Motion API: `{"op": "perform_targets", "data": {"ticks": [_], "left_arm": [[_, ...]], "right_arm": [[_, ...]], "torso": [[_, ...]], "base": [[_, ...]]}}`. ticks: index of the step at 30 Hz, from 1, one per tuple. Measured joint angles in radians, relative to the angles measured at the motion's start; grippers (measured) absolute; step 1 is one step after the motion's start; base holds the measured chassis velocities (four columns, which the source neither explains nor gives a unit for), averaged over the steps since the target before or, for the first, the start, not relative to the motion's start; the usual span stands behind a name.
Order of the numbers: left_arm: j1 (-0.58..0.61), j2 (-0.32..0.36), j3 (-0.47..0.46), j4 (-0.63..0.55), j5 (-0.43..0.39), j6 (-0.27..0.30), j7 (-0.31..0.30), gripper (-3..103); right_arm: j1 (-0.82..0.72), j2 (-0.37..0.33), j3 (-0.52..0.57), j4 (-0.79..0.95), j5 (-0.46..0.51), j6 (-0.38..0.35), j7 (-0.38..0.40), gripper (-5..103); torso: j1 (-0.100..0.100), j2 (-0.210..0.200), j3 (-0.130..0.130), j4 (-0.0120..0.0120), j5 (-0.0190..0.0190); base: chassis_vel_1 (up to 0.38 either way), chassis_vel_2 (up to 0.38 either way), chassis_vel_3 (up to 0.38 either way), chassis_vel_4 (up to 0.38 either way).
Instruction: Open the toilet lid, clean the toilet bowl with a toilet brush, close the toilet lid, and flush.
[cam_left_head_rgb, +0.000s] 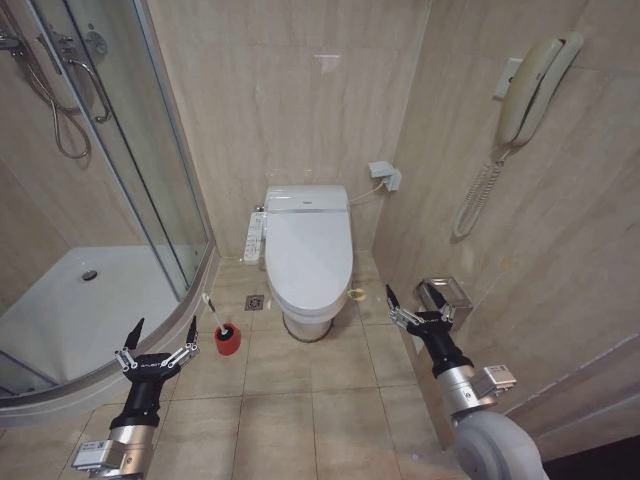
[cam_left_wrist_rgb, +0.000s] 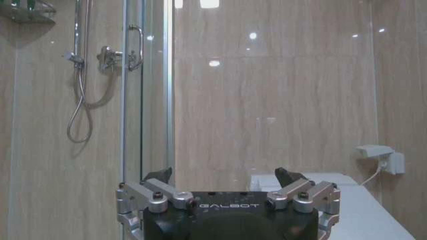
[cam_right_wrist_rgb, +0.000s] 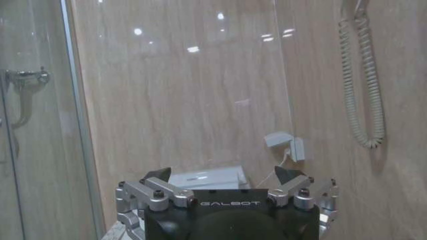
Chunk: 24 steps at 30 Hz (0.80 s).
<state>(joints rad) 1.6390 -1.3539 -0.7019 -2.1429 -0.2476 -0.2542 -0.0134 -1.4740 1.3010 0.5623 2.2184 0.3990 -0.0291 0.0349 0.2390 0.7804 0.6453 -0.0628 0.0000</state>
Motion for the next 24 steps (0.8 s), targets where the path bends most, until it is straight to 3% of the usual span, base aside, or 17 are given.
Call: {"op": "perform_targets", "data": {"ticks": [24], "left_arm": [[0.0,0.0,0.0,0.0,0.0,0.0,0.0,100]], "right_arm": [[0.0,0.0,0.0,0.0,0.0,0.0,0.0,100]], "torso": [[0.0,0.0,0.0,-0.0001,0.0]], "base": [[-0.013,0.006,0.013,-0.005]]}}
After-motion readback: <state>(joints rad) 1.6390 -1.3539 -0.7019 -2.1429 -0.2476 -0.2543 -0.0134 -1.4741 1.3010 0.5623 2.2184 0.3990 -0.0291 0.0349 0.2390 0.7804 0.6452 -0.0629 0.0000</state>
